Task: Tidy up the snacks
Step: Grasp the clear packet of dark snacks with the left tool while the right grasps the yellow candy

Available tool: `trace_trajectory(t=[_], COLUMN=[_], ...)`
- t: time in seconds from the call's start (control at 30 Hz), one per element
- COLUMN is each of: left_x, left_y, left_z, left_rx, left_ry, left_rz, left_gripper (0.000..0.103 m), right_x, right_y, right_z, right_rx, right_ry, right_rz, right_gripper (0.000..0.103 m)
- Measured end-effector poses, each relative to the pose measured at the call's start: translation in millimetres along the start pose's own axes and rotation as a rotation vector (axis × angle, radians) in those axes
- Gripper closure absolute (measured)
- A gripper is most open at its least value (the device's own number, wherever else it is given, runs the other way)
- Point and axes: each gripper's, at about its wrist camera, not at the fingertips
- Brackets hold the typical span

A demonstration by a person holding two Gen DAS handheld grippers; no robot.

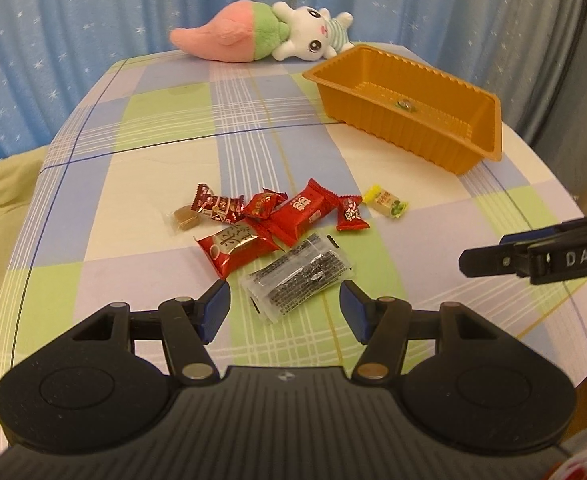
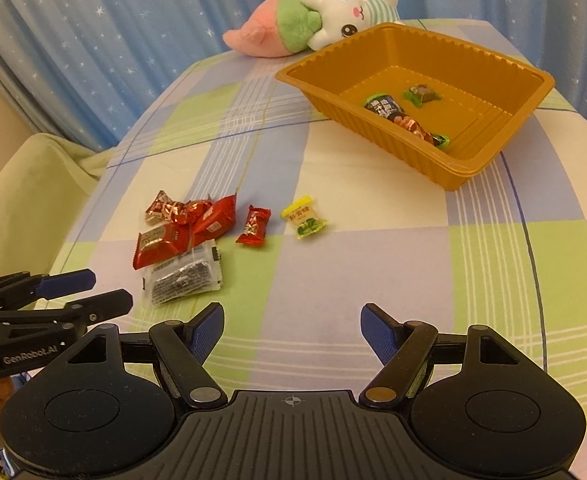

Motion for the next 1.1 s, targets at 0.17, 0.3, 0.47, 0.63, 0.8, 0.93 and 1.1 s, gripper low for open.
trace_trajectory(t=[0.17, 0.3, 0.47, 0.63, 0.8, 0.93, 1.1], left_x=[7, 12, 18, 19, 18, 20, 21], left_y=[-2, -4, -6, -7, -4, -3, 0], left_z=[-18, -31, -46, -60, -72, -80, -84], left_rx=[-0.004, -0.009, -0.022, -0.042, -0.070, -0.092, -0.111], left_ry=[-0.024, -0.048, -0.064, -0.071, -0.100, -0.119, -0.163], left_rz=[-0.087, -0.161, -0.237, -0.284, -0.299, -0.306, -0.276], left_gripper=[0.046, 0.046, 0.046, 0.046, 0.049, 0.054, 0.065], right_x=[4, 9, 15, 19, 21, 24, 26], right_y=[1, 2, 3, 2, 3, 4, 4], right_z=[-3, -5, -6, -8, -11, -13, -15], right_rx=[-0.001, -0.002, -0.004, -0.011, -0.014, -0.018, -0.022], right_ry=[-0.021, -0.040, -0.062, -0.078, -0.088, -0.096, -0.103], right_rz=[-0.017, -0.035, -0.059, -0.079, -0.090, -0.100, -0.109], right_gripper=[0.028, 0.028, 0.028, 0.028, 0.028, 0.028, 0.028])
Point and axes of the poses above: each gripper's, at about its wrist camera, not at the fingertips, and z roughly against the way its jaws point, x to its right, y to its top, and after that the axes turned 11 degrees about x, right-handed
